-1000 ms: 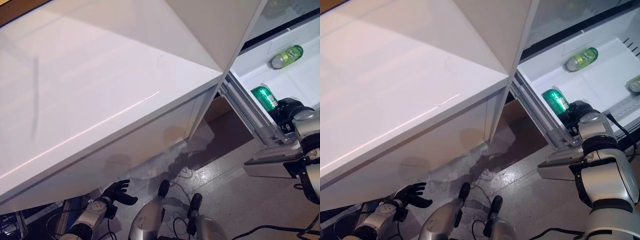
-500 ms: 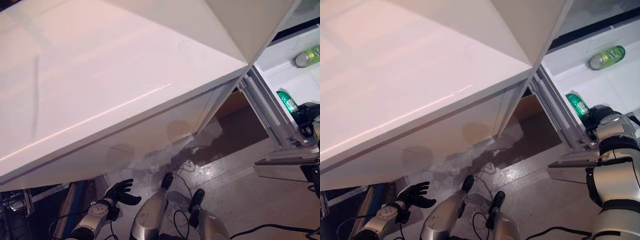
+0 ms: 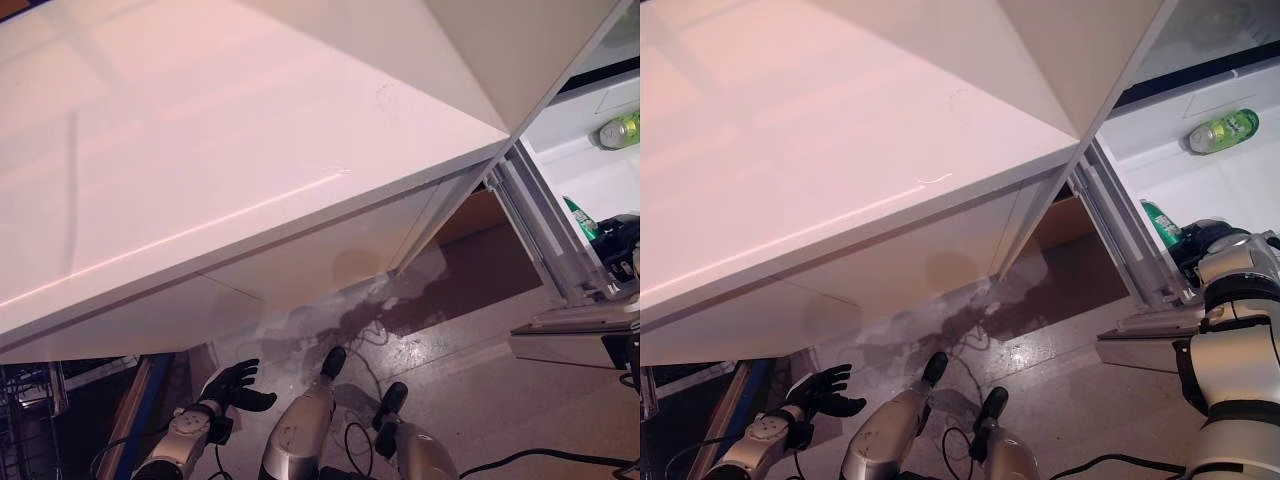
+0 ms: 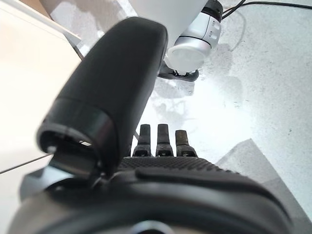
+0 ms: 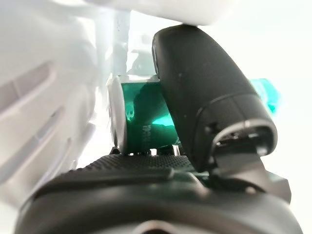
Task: Put drinks into fridge and close the fridge
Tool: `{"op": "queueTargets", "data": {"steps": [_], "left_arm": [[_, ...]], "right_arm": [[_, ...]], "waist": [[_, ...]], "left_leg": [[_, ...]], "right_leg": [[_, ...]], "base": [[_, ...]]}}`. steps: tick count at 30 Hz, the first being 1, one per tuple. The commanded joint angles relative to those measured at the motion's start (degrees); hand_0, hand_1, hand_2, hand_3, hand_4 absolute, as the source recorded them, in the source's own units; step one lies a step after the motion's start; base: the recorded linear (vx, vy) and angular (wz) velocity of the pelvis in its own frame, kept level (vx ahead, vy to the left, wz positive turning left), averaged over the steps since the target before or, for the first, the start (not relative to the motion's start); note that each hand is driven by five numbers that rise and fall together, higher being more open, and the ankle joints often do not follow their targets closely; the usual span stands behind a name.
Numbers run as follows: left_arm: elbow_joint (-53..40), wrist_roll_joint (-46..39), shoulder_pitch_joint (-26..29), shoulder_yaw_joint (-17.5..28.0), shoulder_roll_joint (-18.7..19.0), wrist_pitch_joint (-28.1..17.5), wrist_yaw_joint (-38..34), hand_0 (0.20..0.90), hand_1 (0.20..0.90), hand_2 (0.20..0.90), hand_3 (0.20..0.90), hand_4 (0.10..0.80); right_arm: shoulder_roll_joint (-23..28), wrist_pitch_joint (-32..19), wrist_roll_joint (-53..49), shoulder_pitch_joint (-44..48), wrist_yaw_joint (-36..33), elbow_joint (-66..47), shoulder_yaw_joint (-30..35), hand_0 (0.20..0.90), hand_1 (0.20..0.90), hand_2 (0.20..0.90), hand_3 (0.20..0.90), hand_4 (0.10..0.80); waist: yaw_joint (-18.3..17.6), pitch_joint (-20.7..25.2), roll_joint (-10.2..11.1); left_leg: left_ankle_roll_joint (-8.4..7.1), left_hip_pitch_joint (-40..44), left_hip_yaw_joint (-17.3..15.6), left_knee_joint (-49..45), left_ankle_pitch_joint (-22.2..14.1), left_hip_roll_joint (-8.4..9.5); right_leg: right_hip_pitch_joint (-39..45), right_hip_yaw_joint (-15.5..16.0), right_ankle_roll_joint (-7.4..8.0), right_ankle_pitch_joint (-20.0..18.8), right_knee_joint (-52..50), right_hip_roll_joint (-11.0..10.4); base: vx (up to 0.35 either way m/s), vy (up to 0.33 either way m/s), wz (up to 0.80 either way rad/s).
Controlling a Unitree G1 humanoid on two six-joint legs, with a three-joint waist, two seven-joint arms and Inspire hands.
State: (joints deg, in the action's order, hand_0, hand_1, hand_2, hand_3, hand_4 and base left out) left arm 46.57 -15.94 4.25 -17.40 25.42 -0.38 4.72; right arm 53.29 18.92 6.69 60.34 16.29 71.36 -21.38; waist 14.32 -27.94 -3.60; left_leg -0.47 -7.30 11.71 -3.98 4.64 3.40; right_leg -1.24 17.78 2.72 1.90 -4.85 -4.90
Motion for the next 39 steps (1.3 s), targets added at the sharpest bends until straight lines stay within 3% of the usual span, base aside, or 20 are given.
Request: {"op": "queueTargets", "data": {"steps": [1,6,10,14,18,22,24,26,27,29,32,39], "left_arm": [[-3.51,2.79,-5.76,-0.03,3.56,-1.08,0.24,0.9,0.9,0.9,0.9,0.8],[-4.42,3.92,-6.11,1.11,3.98,0.4,-0.32,0.9,0.9,0.9,0.9,0.8],[-4.03,4.92,-6.72,2.12,3.49,1.51,-0.92,0.9,0.9,0.9,0.9,0.8],[-1.63,6.73,-7.37,3.54,2.02,2.04,-1.42,0.9,0.9,0.9,0.9,0.8],[1.63,7.91,-7.13,4.65,0.08,1.72,-1.39,0.9,0.9,0.9,0.9,0.8],[4.7,8.78,-7.77,5.99,-2.13,1.03,-1.05,0.9,0.9,0.9,0.9,0.8],[7.13,9.59,-7.55,5.76,-3.49,0.1,-1.09,0.9,0.9,0.9,0.9,0.8],[8.4,9.91,-7.36,5.45,-4.2,-0.37,-1.18,0.9,0.9,0.9,0.9,0.8],[9.16,10.06,-7.29,5.14,-4.58,-0.77,-1.23,0.9,0.9,0.9,0.9,0.8],[10.17,10.22,-6.99,4.56,-4.93,-1.05,-1.0,0.9,0.9,0.9,0.9,0.8],[9.54,9.64,-6.5,3.71,-5.02,0.0,-0.95,0.9,0.9,0.9,0.9,0.8],[7.34,7.65,-5.82,2.77,-4.76,1.59,-1.06,0.9,0.9,0.9,0.9,0.8]], "right_arm": [[4.45,-4.08,-1.42,0.33,0.47,-7.95,-2.81,0.9,0.9,0.9,0.9,0.8],[7.17,-8.12,0.23,-1.09,-5.44,-18.87,-2.44,0.9,0.9,0.9,0.9,0.8],[9.52,-8.42,0.07,-2.9,-10.1,-29.39,-0.93,0.9,0.9,0.9,0.9,0.8],[11.55,-9.29,-2.12,-7.66,-15.48,-41.56,4.98,0.9,0.9,0.9,0.9,0.8],[12.07,-13.09,-1.79,-15.32,-25.08,-48.03,13.26,0.9,0.9,0.9,0.9,0.8],[8.3,-15.04,-15.71,-26.99,-31.7,-53.13,25.39,0.9,0.9,0.9,0.9,0.8],[2.06,-18.19,-30.26,-32.46,-34.98,-53.07,31.44,0.9,0.9,0.9,0.9,0.8],[-2.21,-20.11,-38.72,-35.22,-34.14,-52.75,33.93,0.9,0.9,0.9,0.9,0.8],[-5.4,-21.37,-50.44,-36.59,-33.8,-52.73,35.44,0.9,0.9,0.9,0.9,0.8],[-10.9,-24.01,-58.37,-38.74,-32.02,-51.05,37.82,0.9,0.9,0.9,0.9,0.8],[-14.23,-27.14,-56.87,-40.13,-31.82,-51.48,37.33,0.9,0.9,0.9,0.9,0.8],[-14.91,-28.81,-54.59,-39.8,-32.06,-49.9,36.26,0.9,0.9,0.9,0.9,0.8]], "waist": [[0.74,4.19,2.88],[-1.52,6.51,4.82],[-3.49,8.74,5.93],[-6.18,12.06,6.75],[-8.42,15.55,6.77],[-10.66,18.93,6.39],[-11.81,19.92,5.91],[-12.3,20.22,5.65],[-12.62,20.36,5.48],[-12.95,20.49,5.28],[-13.11,20.25,5.05],[-11.97,17.01,4.96]], "left_leg": [[0.96,-1.43,-4.4,-4.1,-5.66,1.17],[1.14,1.31,-6.0,-2.16,-6.16,0.71],[1.2,2.81,-7.17,-1.41,-6.75,0.69],[1.34,4.38,-8.66,-0.9,-7.63,0.58],[1.38,6.12,-10.32,0.01,-8.58,0.44],[1.23,8.25,-12.4,0.45,-9.73,0.21],[1.24,9.76,-13.33,0.28,-10.65,0.06],[1.37,10.63,-13.69,0.1,-11.19,0.0],[1.45,11.2,-14.02,-0.03,-11.53,-0.12],[1.54,12.15,-14.62,-0.81,-12.53,-0.38],[1.89,12.01,-14.88,-3.23,-13.75,-0.48],[3.25,8.19,-13.23,-11.98,-17.36,-0.13]], "right_leg": [[-4.68,-2.81,-1.59,3.62,-8.02,2.13],[-2.55,-4.53,-0.62,2.44,-5.11,2.77],[-1.55,-5.98,-0.02,1.95,-3.71,3.04],[-0.74,-8.1,0.54,1.72,-2.42,3.36],[0.14,-9.77,1.1,1.68,-0.91,3.58],[1.41,-10.98,1.39,2.1,-0.14,3.61],[2.6,-11.52,1.32,2.63,-0.22,3.63],[3.27,-11.74,1.29,2.95,-0.42,3.56],[3.66,-11.87,1.2,3.25,-0.68,3.53],[4.44,-11.8,1.22,3.93,-1.46,3.22],[4.46,-11.68,0.87,4.83,-3.23,2.68],[2.13,-9.92,-0.85,7.23,-10.22,0.95]], "base": [[-0.019,-0.008,-0.05],[-0.024,-0.011,-0.18],[-0.031,0.001,-0.26],[-0.034,0.007,-0.29],[-0.021,0.012,-0.35],[0.045,0.01,-0.29],[0.086,-0.018,-0.32],[0.087,-0.036,-0.19],[0.091,-0.044,-0.12],[0.112,-0.053,-0.23],[0.071,-0.053,-0.12],[0.003,-0.025,0.06]]}}
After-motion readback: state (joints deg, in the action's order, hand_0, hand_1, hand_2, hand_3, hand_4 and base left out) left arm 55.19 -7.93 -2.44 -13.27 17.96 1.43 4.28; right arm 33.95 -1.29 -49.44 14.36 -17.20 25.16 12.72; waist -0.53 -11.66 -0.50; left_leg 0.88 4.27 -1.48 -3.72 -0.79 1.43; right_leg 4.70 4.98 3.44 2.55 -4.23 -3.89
